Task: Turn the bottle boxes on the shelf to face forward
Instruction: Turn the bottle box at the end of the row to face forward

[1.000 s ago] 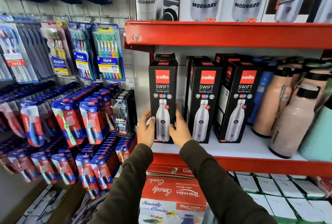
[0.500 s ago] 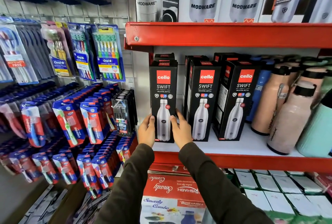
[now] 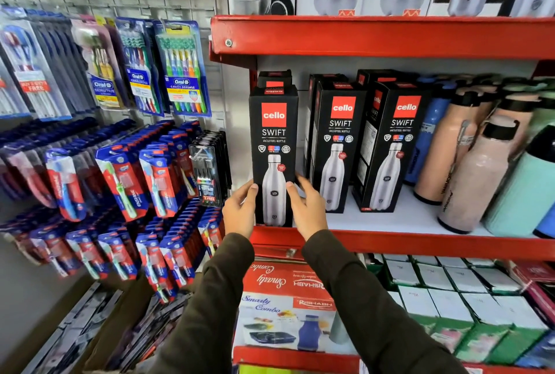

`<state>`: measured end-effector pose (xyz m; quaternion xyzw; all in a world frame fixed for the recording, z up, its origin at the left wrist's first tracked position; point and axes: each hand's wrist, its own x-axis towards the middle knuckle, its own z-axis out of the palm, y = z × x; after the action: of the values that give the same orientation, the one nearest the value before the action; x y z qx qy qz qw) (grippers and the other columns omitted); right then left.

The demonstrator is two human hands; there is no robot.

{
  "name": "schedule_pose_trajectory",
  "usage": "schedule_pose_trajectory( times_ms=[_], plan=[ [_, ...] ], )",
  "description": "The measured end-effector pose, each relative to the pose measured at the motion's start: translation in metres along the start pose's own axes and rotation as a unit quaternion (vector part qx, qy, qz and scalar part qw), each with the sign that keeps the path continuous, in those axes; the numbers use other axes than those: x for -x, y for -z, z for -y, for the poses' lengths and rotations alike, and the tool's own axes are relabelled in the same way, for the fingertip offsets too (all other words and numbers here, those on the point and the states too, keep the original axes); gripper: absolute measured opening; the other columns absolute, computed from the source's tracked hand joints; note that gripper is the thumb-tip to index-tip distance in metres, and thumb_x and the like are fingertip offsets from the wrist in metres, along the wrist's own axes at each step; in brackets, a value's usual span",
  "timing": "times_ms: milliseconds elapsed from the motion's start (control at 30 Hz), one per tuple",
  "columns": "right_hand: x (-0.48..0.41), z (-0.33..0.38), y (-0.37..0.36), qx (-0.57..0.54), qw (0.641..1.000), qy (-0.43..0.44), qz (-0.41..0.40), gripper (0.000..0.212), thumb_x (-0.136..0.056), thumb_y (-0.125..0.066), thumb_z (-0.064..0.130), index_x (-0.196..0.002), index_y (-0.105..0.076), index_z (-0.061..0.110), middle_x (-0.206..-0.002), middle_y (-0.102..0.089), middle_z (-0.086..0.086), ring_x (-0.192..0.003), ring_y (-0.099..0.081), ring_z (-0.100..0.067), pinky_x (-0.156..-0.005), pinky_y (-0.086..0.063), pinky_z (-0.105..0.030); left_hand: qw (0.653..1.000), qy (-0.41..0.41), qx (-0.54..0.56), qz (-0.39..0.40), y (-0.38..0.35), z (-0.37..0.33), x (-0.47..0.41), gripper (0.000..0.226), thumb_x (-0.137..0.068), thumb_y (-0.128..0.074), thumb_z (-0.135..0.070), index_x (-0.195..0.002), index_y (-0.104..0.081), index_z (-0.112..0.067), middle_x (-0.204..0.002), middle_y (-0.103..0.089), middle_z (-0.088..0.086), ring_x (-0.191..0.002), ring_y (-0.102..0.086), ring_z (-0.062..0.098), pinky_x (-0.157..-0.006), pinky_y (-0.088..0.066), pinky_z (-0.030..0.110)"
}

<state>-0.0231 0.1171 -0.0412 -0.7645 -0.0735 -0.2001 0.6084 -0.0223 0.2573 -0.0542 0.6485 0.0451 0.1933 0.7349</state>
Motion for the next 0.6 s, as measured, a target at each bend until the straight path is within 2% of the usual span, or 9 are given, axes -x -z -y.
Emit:
schedule_pose_trajectory(
  times_ms=[133,233,333,400,467,533,600],
  plan=[
    [0.008,0.002,0.003,0.003,1.000,0.008,-0.001,0.042,-0.093,-0.053,0.038,-0.133,-0.051,0.024,-0.099,-0.054,0.026,-0.088,-0.050,0.029,-0.069,-0.033,0.008,1.000,-0.009,-0.015,-0.012,0.004,0.000,0.008,0.038,-0.089,-0.061,-0.038,-0.123,-0.066,-0.021,-0.112,-0.067,-0.011,-0.117,-0.060,0.014,-0.106,-0.047,0.048],
    [0.012,0.004,0.004,0.013,1.000,0.019,-0.010,0.042,-0.094,-0.052,0.036,-0.133,-0.052,0.022,-0.092,-0.053,0.023,-0.103,-0.046,0.013,-0.067,-0.032,0.009,0.999,-0.015,-0.026,-0.012,0.005,-0.001,0.013,0.040,-0.088,-0.060,-0.041,-0.122,-0.066,-0.022,-0.103,-0.065,-0.020,-0.115,-0.061,0.014,-0.105,-0.048,0.047],
    [0.013,0.005,0.005,0.012,1.000,0.020,-0.002,0.042,-0.094,-0.052,0.036,-0.133,-0.052,0.021,-0.096,-0.053,0.024,-0.085,-0.046,0.032,-0.067,-0.029,0.011,0.999,-0.022,-0.046,-0.016,0.003,-0.001,0.014,0.039,-0.090,-0.058,-0.042,-0.123,-0.065,-0.024,-0.107,-0.064,-0.015,-0.115,-0.061,0.014,-0.104,-0.049,0.045],
    [0.013,0.004,0.007,0.009,1.000,0.017,0.003,0.041,-0.094,-0.052,0.036,-0.132,-0.052,0.021,-0.106,-0.055,0.018,-0.084,-0.045,0.035,-0.069,-0.030,0.010,0.997,-0.039,-0.061,-0.025,0.001,-0.002,0.018,0.036,-0.091,-0.055,-0.042,-0.123,-0.064,-0.028,-0.105,-0.063,-0.017,-0.116,-0.061,0.014,-0.099,-0.049,0.032],
    [0.013,0.003,0.011,0.003,1.000,0.007,0.004,0.039,-0.094,-0.051,0.037,-0.131,-0.051,0.023,-0.120,-0.054,0.010,-0.092,-0.054,0.021,-0.075,-0.037,0.003,0.995,-0.070,-0.060,-0.044,-0.006,-0.002,0.026,0.030,-0.093,-0.054,-0.038,-0.122,-0.060,-0.034,-0.109,-0.063,-0.017,-0.116,-0.059,0.013,-0.092,-0.046,0.021],
    [0.013,0.001,0.019,0.002,1.000,0.007,-0.015,0.038,-0.094,-0.051,0.037,-0.131,-0.050,0.025,-0.134,-0.050,0.003,-0.105,-0.057,0.000,-0.091,-0.046,-0.017,0.989,-0.104,-0.044,-0.093,-0.014,-0.001,0.036,0.033,-0.095,-0.051,-0.032,-0.128,-0.055,-0.030,-0.127,-0.059,-0.008,-0.118,-0.056,0.012,-0.093,-0.047,0.021],
    [0.011,-0.001,0.030,0.002,0.998,0.025,-0.049,0.035,-0.095,-0.051,0.032,-0.129,-0.050,0.025,-0.135,-0.048,0.001,-0.114,-0.055,-0.013,-0.099,-0.045,-0.032,0.977,-0.140,-0.038,-0.156,-0.025,0.000,0.047,0.038,-0.096,-0.048,-0.027,-0.133,-0.049,-0.027,-0.135,-0.050,-0.003,-0.119,-0.053,0.017,-0.090,-0.047,0.021]
  ],
)
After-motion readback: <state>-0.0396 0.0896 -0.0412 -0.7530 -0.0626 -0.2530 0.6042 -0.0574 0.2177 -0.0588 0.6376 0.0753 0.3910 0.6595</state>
